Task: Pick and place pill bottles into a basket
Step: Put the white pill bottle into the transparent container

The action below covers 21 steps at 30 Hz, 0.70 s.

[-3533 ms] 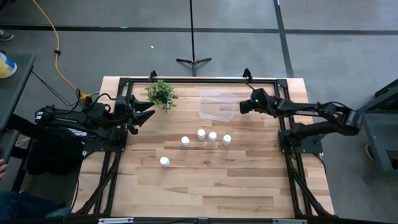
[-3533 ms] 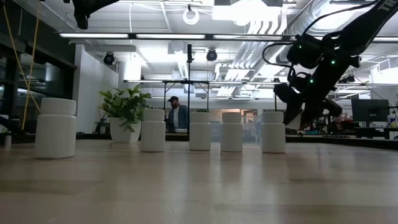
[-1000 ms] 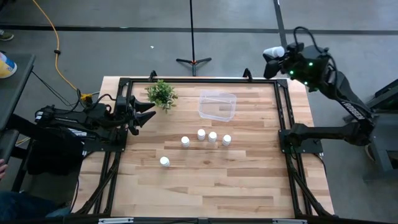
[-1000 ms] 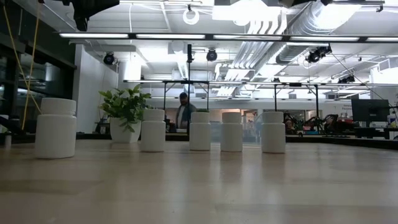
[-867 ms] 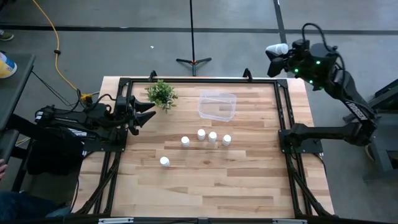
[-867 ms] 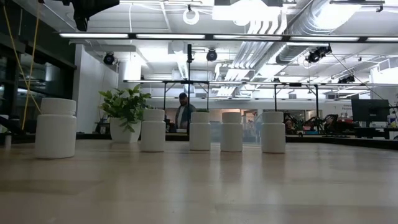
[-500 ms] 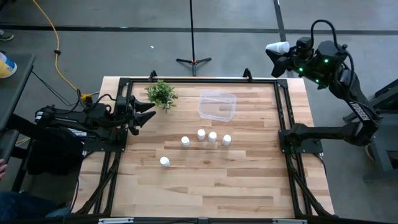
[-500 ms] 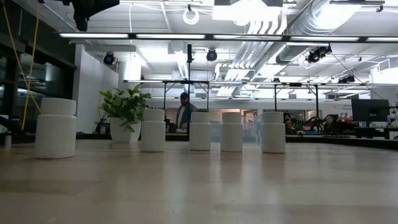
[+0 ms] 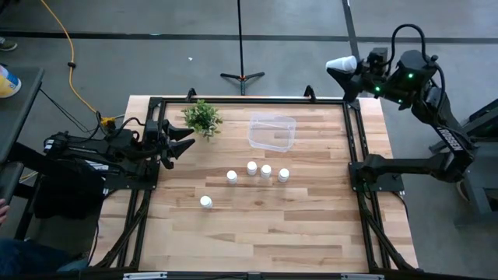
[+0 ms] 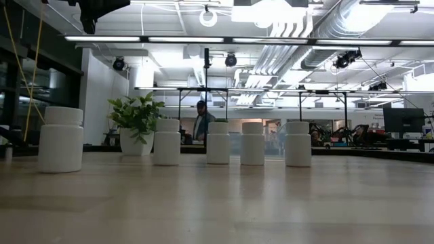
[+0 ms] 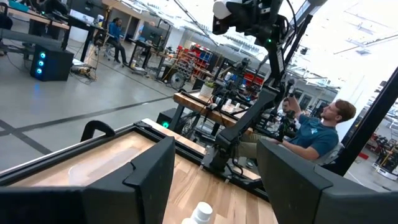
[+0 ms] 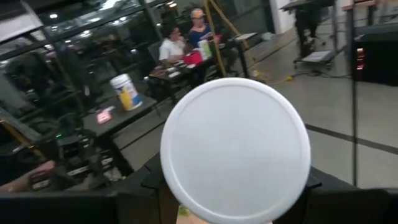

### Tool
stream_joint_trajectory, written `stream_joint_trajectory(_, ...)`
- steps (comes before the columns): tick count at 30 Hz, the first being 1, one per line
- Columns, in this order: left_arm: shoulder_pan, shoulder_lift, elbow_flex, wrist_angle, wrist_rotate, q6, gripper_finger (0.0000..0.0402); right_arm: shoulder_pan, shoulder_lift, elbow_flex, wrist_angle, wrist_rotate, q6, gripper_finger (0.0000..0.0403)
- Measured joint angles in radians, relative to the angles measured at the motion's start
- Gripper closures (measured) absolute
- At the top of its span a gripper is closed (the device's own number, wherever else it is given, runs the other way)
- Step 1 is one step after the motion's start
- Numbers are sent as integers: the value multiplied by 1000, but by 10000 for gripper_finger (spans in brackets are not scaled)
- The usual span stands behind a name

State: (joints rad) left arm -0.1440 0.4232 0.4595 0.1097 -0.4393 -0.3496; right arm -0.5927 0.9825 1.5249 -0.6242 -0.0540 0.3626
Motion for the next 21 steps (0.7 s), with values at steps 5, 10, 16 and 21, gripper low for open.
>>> stream_joint_trajectory(5, 0, 0, 0, 0, 0, 0, 142, 0, 0, 0, 1, -75, -4, 234)
stream_joint_trajectory(10, 0, 0, 0, 0, 0, 0, 142, 0, 0, 0, 16, -205, -69, 234)
stream_joint_trajectory(16, 0, 0, 0, 0, 0, 0, 142, 0, 0, 0, 49, -401, -128, 234)
stream_joint_trajectory(21, 0, 0, 0, 0, 0, 0, 142, 0, 0, 0, 61, -532, -119, 234)
